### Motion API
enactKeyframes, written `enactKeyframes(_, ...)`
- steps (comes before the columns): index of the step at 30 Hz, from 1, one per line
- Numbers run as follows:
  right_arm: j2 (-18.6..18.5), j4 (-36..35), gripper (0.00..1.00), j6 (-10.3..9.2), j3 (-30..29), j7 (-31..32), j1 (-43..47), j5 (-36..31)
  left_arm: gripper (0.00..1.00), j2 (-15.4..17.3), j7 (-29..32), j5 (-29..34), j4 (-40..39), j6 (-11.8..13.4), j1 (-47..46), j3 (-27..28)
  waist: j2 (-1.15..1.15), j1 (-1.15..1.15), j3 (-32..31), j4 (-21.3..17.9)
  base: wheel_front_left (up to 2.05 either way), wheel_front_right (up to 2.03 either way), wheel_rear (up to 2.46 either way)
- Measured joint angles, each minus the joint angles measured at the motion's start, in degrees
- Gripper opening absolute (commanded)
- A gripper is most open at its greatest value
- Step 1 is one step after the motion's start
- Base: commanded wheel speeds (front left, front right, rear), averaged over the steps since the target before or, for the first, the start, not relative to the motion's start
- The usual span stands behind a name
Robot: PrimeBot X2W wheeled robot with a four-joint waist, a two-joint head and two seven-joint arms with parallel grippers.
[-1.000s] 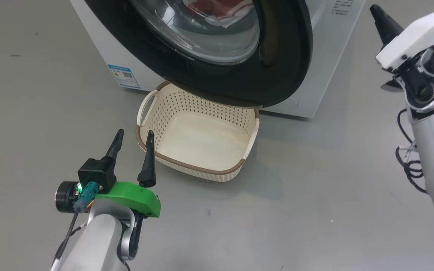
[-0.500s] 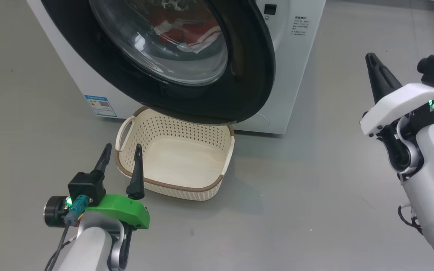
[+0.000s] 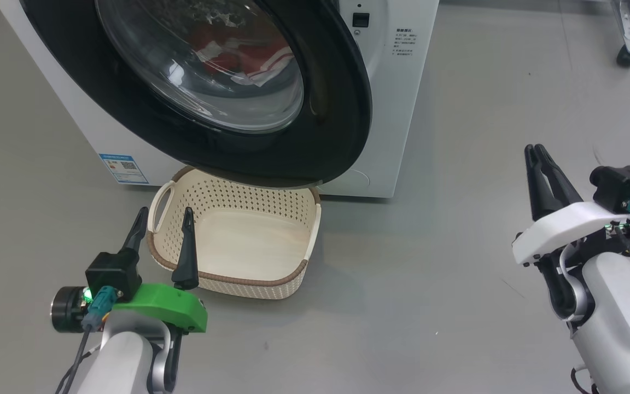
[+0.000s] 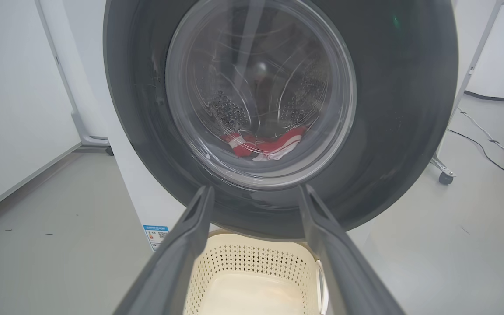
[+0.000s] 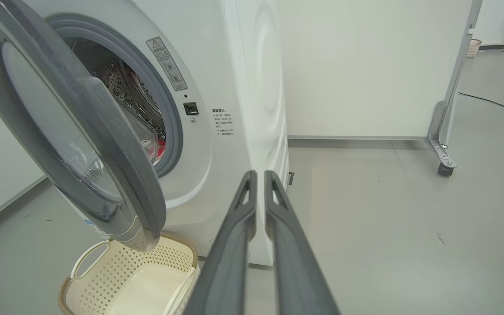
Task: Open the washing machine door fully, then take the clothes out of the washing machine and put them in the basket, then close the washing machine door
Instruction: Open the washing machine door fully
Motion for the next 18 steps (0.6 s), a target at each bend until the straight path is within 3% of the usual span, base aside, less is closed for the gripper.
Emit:
enactKeyframes(6,1.8,-1.4,1.00,-1.83,-1.0,-2.3,3.4,0.5,1.00,0.0,0.0,0.3,-0.2,0.0,1.0,0.2,0.00,0.00,-0.2,-0.6,0.00,0.00,0.00)
enactKeyframes(18,2.2,-4.6,1.00,-2.78,-0.8,-2.9,5.6,0.4,1.00,-0.1,0.0,0.9,-0.7,0.0,1.2,0.4,0.00,0.00,-0.1,-1.2,0.00,0.00,0.00)
